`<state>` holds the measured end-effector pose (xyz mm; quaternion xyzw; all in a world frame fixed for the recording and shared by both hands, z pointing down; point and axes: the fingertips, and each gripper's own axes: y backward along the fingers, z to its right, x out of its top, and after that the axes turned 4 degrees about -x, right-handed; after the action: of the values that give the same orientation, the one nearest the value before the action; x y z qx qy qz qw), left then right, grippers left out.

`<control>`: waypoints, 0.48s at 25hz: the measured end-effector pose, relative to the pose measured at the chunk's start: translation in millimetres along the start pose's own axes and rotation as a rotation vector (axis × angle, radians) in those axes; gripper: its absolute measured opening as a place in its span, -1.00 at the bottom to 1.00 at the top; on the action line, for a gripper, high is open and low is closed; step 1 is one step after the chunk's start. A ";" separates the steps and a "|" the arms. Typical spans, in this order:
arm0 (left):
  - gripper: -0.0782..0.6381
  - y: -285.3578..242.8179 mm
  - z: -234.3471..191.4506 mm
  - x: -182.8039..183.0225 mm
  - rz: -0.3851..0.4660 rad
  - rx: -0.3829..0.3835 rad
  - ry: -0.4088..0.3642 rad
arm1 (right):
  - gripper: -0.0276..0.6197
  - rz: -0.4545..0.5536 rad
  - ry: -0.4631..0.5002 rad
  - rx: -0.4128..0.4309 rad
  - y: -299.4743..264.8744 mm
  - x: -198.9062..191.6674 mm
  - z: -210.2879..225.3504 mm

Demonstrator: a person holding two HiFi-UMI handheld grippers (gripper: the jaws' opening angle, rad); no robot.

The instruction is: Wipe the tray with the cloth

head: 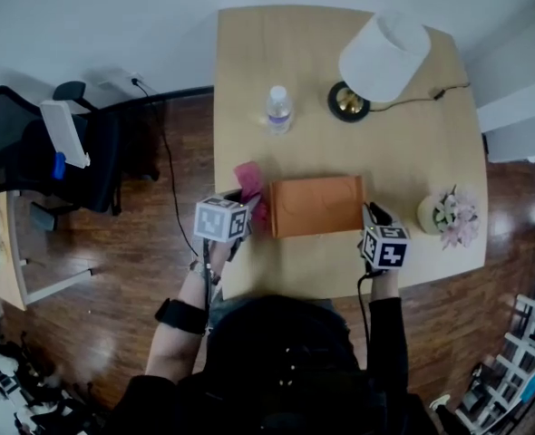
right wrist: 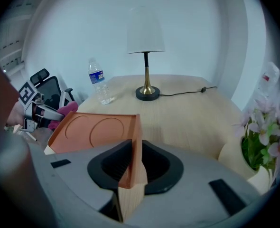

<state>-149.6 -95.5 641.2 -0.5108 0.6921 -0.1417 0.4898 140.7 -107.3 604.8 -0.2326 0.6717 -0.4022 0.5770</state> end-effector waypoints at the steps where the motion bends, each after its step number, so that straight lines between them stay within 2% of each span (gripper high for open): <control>1: -0.46 -4.1 -2.2 7.7 0.010 -0.015 0.013 | -0.70 -0.001 -0.003 0.003 0.1 -0.6 -1.7; 4: -0.46 -14.5 -6.7 26.1 0.035 -0.051 0.057 | -0.85 0.000 0.004 0.000 -0.2 -1.6 -7.3; 7: -0.46 -26.7 -6.6 33.2 0.054 -0.090 0.095 | -0.86 -0.009 0.015 -0.008 0.2 -1.8 -9.4; 12: -0.48 -32.3 -5.3 27.0 0.067 -0.143 0.161 | -0.86 -0.010 -0.036 0.014 -1.6 -3.1 -3.6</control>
<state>-135.5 -134.1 651.8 -0.5079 0.7544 -0.1158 0.3993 137.7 -104.8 608.0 -0.2389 0.6572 -0.4056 0.5886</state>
